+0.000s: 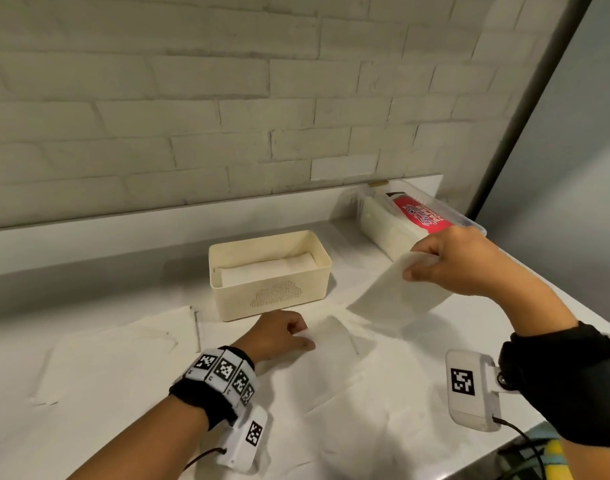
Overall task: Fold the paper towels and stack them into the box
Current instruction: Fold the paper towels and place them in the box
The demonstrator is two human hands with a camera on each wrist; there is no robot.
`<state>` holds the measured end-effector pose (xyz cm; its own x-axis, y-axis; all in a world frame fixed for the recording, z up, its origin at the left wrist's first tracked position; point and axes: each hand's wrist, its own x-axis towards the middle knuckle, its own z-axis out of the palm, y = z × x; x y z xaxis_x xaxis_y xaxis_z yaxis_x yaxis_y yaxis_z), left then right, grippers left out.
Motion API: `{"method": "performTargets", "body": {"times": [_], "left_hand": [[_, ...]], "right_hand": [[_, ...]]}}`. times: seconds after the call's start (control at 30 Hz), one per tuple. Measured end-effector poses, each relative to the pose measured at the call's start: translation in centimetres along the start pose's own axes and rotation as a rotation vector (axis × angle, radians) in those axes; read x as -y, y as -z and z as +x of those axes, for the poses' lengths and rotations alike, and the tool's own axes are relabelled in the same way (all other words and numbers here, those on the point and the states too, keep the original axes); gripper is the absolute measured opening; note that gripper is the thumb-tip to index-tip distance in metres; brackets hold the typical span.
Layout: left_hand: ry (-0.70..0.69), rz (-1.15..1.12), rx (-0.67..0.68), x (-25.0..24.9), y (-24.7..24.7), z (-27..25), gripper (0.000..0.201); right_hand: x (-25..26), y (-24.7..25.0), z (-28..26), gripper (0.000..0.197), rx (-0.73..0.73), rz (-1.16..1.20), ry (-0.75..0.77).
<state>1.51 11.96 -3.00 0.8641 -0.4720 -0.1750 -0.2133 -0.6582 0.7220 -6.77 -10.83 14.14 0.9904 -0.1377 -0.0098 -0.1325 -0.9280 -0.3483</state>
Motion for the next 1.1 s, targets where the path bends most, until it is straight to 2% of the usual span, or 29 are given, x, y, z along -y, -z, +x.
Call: {"method": "performTargets", "body": {"times": [0.07,0.2,0.27,0.33,0.47,0.6,0.73,0.87,1.1], "left_hand": [[0.005,-0.115,-0.053,-0.2,1.4,-0.2,0.029],[-0.007,-0.405,-0.174,-1.1,4.3,-0.2,0.032],[-0.039,-0.541,-0.232,-1.8,5.4,-0.2,0.024],[-0.088,-0.682,-0.242,-2.9,6.0,-0.3,0.012],[-0.188,-0.717,-0.244,-5.1,6.1,-0.6,0.020],[-0.225,-0.697,-0.215,-6.6,5.3,-1.0,0.020],[-0.257,-0.720,-0.170,-7.2,5.3,-1.4,0.034],[-0.283,-0.743,-0.150,-7.4,5.7,-1.7,0.041],[-0.269,-0.819,-0.111,-7.4,6.3,-1.6,0.036]], "right_hand": [[0.5,0.5,-0.5,0.009,0.090,-0.027,0.042],[2.3,1.0,-1.3,0.021,0.268,-0.088,0.146],[3.5,1.1,-1.4,0.025,0.343,-0.091,0.188],[4.7,1.0,-1.0,0.019,0.372,-0.101,0.229],[6.4,0.1,1.0,0.008,0.312,-0.092,0.269],[7.2,-1.1,3.1,0.020,0.239,-0.070,0.280],[7.3,-1.9,4.4,0.038,0.136,0.002,0.234],[7.5,-2.1,5.0,0.034,0.039,0.054,0.233],[8.1,-2.2,5.6,0.023,-0.032,0.048,0.275]]}}
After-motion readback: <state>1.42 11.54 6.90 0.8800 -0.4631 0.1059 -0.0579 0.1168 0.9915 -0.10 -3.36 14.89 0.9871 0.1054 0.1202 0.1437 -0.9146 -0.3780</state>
